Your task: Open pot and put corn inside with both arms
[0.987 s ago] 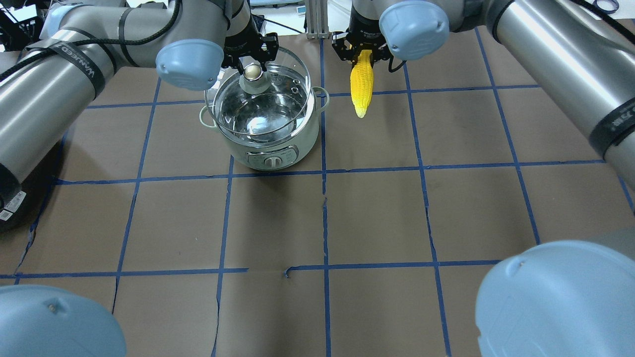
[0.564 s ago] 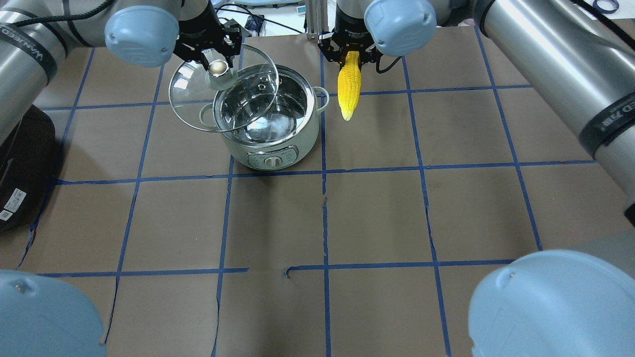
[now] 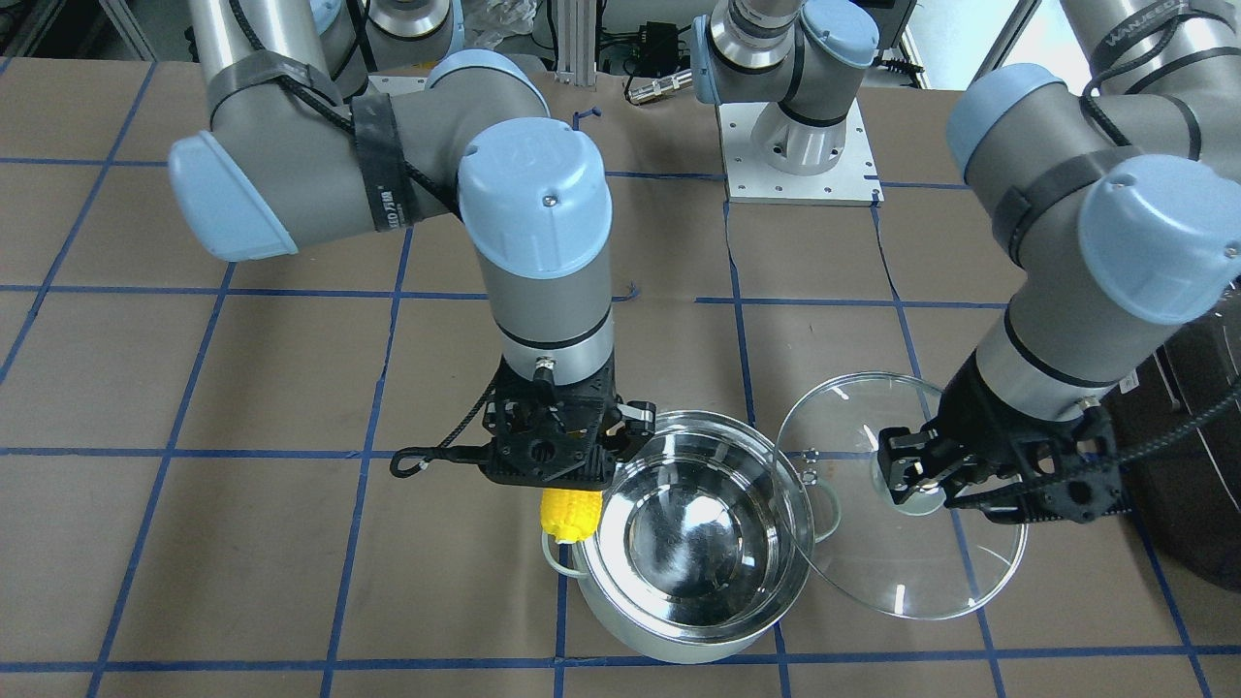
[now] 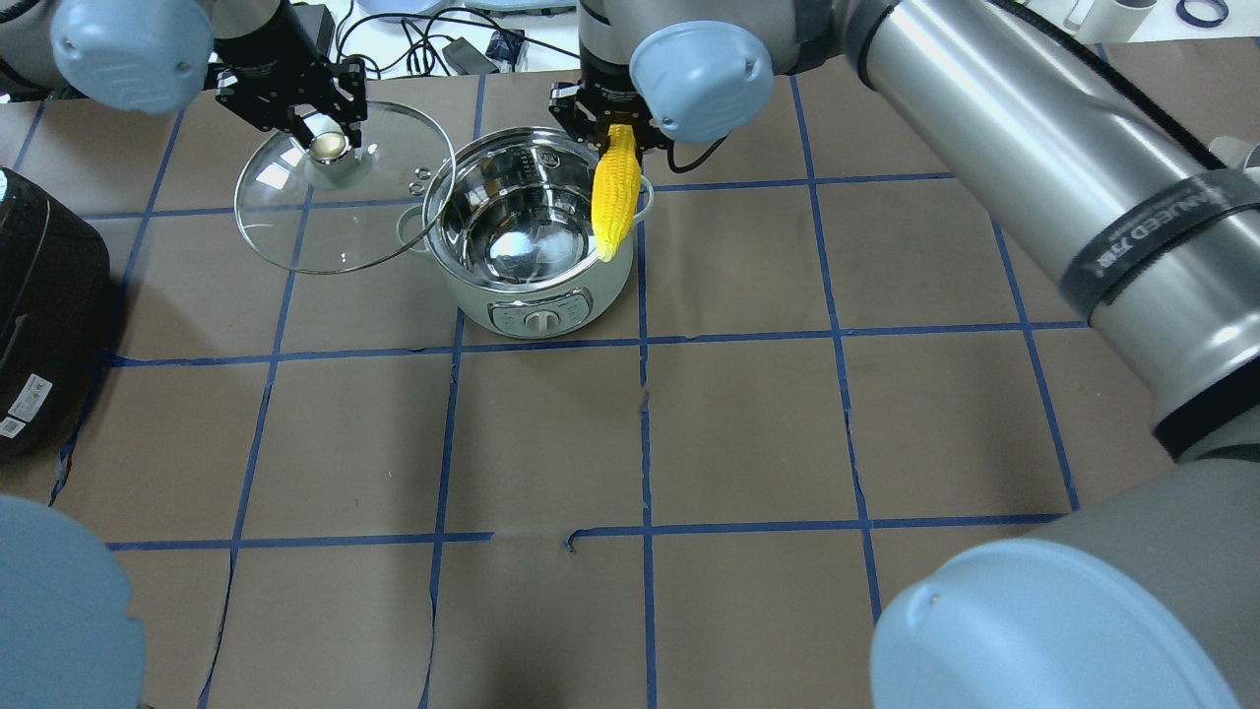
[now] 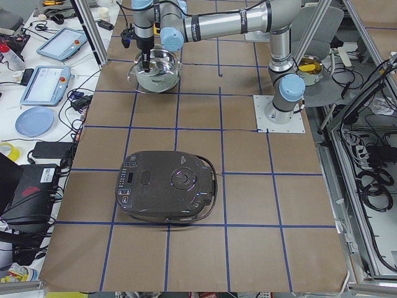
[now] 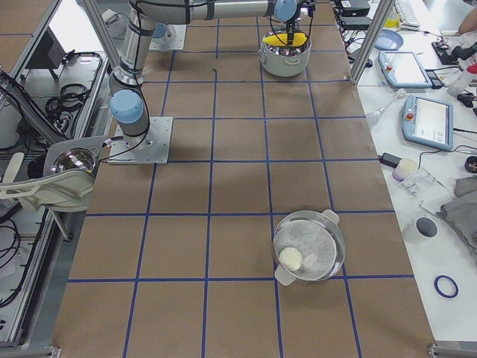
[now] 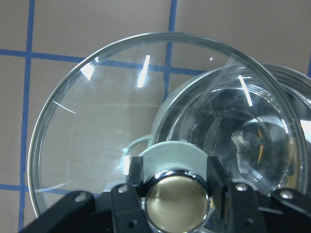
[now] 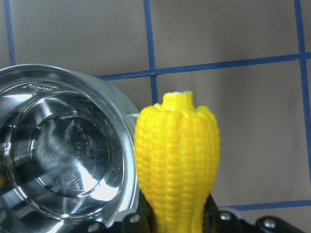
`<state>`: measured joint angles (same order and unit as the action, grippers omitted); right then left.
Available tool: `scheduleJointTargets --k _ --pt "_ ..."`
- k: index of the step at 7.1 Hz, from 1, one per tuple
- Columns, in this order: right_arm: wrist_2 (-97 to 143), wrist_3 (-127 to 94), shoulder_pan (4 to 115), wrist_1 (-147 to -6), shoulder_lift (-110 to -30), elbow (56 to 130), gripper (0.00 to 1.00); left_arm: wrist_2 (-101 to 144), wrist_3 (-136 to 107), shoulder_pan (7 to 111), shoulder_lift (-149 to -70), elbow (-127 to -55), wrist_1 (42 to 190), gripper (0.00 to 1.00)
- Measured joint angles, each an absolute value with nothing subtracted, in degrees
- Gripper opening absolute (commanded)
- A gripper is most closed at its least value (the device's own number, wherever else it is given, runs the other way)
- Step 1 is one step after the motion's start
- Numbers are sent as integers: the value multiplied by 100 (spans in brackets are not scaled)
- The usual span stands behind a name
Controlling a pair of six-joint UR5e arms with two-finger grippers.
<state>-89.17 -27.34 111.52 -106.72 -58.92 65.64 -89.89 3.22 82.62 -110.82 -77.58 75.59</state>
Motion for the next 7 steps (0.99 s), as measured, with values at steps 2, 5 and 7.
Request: scheduleJointTargets --k 2,5,7 --pt "-9016 -2941 11541 -10683 -5452 5968 1 -8877 867 7860 -11071 -7857 7668 0" --pt "-9103 -3276 11755 -10722 -5029 5675 13 -8851 1506 7471 -11079 -8062 7689 0" --pt "-9101 -3339 11789 -10908 -4797 5674 47 -8845 1857 7267 -11115 -8274 7574 0"
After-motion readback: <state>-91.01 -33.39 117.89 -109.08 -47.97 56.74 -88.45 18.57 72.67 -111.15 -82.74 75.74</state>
